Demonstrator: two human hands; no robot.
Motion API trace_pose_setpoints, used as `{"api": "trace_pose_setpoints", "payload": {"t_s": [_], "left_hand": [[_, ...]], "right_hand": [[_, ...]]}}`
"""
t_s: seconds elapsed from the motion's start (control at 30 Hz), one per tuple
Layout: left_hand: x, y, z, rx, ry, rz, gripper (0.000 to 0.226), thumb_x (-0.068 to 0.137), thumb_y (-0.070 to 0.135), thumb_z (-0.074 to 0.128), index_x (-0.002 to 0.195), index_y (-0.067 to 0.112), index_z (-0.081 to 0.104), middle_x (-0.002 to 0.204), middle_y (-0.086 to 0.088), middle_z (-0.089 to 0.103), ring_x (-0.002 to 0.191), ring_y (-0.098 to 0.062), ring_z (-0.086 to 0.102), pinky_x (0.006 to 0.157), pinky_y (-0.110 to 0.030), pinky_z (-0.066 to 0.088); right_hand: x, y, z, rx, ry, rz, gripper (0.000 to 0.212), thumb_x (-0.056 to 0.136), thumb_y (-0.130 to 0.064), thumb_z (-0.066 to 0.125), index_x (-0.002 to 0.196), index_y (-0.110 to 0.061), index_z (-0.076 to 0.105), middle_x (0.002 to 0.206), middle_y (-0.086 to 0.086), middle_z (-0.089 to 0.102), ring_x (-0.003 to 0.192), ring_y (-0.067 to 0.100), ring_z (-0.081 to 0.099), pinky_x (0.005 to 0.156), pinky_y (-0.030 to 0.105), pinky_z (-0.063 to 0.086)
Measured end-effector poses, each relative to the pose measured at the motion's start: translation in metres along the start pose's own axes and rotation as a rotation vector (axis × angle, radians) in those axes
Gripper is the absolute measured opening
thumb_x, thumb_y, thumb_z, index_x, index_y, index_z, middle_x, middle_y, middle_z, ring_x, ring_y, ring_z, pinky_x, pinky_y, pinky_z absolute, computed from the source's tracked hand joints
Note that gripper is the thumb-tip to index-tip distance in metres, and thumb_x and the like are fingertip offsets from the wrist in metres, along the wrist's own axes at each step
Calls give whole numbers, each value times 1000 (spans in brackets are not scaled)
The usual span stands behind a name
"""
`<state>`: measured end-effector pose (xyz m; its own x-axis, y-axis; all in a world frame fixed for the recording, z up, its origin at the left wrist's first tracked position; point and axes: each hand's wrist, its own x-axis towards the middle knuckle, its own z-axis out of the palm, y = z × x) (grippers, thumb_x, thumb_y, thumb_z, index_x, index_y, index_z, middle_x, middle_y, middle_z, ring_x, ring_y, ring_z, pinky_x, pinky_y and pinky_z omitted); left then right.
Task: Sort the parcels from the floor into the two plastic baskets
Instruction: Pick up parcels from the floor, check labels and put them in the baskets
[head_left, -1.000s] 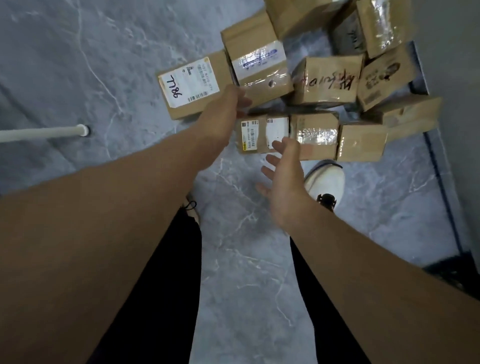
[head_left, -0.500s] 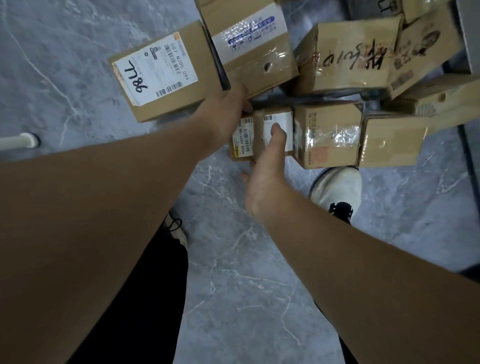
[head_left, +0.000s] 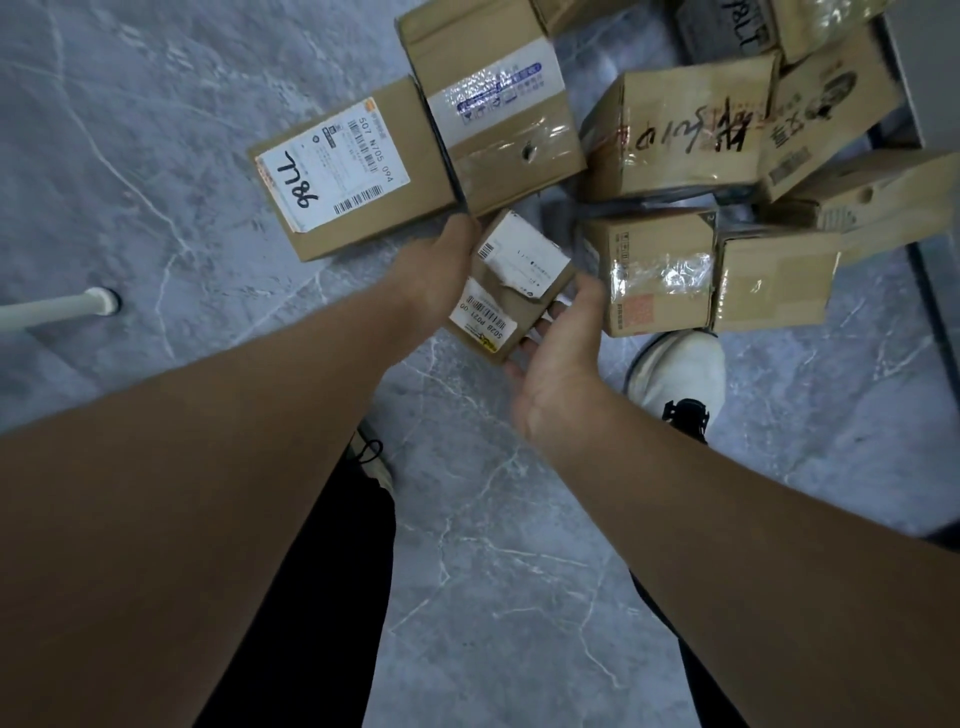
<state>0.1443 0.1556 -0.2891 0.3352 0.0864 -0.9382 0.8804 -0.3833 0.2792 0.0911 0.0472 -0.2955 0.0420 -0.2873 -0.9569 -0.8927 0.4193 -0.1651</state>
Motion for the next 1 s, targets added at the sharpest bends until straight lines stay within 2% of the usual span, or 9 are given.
{"api": "trace_pose_setpoints", "payload": {"t_s": [0.13,0.27,0.33,0.47,0.57,0.67,0.77,0.9,1.0], "left_hand": [[-29,3,-9,-54,19,40,48,103,42,30,111,17,71,100,1,71,86,-12,62,68,-30,40],[-63,10,-17,-133,76,59,42,106,36,31,95,19,67,88,4,64,82,-12,59,77,-33,46],[-82,17,-24,-232,102,41,39,106,36,32,89,22,64,86,6,65,82,-15,62,84,-35,50],[-119,33,-44,-350,133,48,43,107,39,29,94,21,66,88,5,72,80,-14,66,69,-29,46],[-149,49,-58,-382,146,62,42,106,43,31,97,22,66,101,0,74,87,-17,67,71,-31,45],[-179,71,-74,-415,161,85,41,105,44,32,93,22,64,99,-1,74,80,-17,65,72,-31,47],[-214,96,-91,-443,173,126,43,105,43,32,84,20,62,82,2,71,67,-16,64,66,-27,48],[-275,127,-117,-496,162,192,38,104,44,35,96,15,58,73,3,67,41,-8,60,41,-14,42],[-332,151,-140,-490,161,287,35,105,43,35,91,24,61,53,11,68,40,-8,62,42,-17,45]], "right_hand": [[-32,-1,2,46,-8,0,59,102,-68,42,123,-24,75,125,6,75,100,23,79,68,31,62],[-67,-20,-3,62,-57,-50,48,109,-55,42,95,-26,77,75,-7,80,72,15,76,65,27,59],[-82,-28,-6,42,-99,-101,47,111,-51,40,96,-26,77,70,-10,78,61,8,74,55,22,57],[-126,-44,-2,41,-123,-154,50,112,-51,36,102,-26,78,80,-10,80,71,9,77,57,23,60],[-164,-54,4,40,-144,-182,54,110,-54,35,120,-21,78,107,3,83,101,27,80,66,31,63],[-203,-69,6,48,-198,-233,57,110,-53,35,124,-18,78,114,8,83,107,31,79,63,29,63],[-246,-93,-1,22,-227,-315,57,111,-52,35,118,-18,80,106,3,84,94,23,81,58,25,60],[-306,-124,-13,6,-259,-377,52,111,-46,35,91,-22,75,81,-4,79,70,16,74,49,18,52],[-361,-142,-21,35,-310,-408,55,114,-46,33,82,-26,72,67,-10,75,55,6,69,55,21,53]]}}
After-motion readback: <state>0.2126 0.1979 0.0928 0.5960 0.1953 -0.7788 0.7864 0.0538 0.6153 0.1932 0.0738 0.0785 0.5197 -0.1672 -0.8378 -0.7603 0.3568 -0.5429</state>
